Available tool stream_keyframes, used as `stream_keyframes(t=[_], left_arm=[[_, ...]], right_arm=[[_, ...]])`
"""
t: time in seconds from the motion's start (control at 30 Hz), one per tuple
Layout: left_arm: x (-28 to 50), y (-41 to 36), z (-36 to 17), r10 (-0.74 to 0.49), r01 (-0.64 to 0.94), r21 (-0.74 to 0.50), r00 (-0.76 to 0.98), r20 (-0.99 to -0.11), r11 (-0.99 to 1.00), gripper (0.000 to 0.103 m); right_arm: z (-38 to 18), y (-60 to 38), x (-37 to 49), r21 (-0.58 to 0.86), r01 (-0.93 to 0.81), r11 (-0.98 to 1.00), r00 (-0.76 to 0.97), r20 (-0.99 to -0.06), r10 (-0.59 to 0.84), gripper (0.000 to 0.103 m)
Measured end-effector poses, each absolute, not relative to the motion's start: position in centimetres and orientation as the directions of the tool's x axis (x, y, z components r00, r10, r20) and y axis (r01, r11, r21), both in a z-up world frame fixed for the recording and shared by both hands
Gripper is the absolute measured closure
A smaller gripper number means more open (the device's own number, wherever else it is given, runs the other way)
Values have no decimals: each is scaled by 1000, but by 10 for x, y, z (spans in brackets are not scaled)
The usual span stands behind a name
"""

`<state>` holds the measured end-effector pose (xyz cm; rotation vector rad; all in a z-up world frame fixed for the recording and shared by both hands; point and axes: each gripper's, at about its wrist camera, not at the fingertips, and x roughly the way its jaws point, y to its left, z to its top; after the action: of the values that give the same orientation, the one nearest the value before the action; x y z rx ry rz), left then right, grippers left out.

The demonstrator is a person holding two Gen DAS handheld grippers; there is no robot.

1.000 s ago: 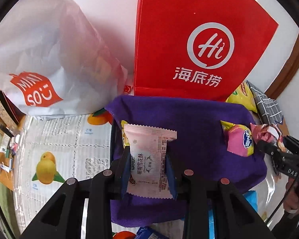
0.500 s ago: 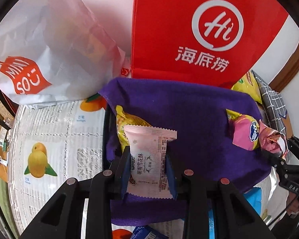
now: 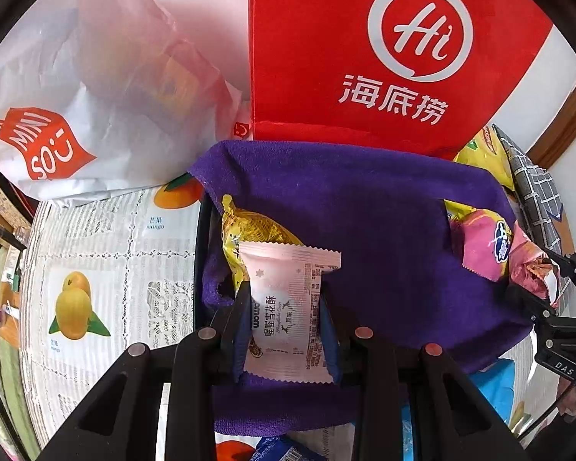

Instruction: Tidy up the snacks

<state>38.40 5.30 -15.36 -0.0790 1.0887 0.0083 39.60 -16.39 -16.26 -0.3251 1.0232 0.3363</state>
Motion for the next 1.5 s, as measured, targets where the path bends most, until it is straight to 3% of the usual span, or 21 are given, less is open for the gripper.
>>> stream_keyframes(t=[0.17, 0.63, 0.87, 0.93, 1.0, 1.23, 1.5], left_arm=[[386, 55, -155, -40, -46, -68, 457, -889, 997, 72], [389, 55, -161, -54, -49, -84, 435, -899, 995, 70], [387, 54, -153, -85, -31, -112, 457, -885, 993, 67], [385, 54, -149, -91, -28, -118, 469, -879, 993, 54], [384, 52, -144, -91, -22, -117, 486, -869, 993, 49], [378, 44, -132, -115, 16, -124, 508, -854, 992, 48], [363, 40, -112, -132, 46, -127, 541, -831, 991, 48]], right_arm=[[-159, -167, 400, -116, -382, 917, 500, -860, 100, 24], [-137, -177, 405, -32, -297, 954, 565, -812, 149, 17], [-120, -179, 402, 2, -266, 964, 608, -776, 169, 17], [-115, -180, 400, -5, -252, 968, 626, -763, 160, 17], [-109, -181, 397, -16, -233, 972, 656, -741, 145, 17], [-95, -179, 391, -45, -204, 978, 683, -722, 109, 17], [-80, -175, 362, -17, -193, 981, 696, -707, 125, 27]])
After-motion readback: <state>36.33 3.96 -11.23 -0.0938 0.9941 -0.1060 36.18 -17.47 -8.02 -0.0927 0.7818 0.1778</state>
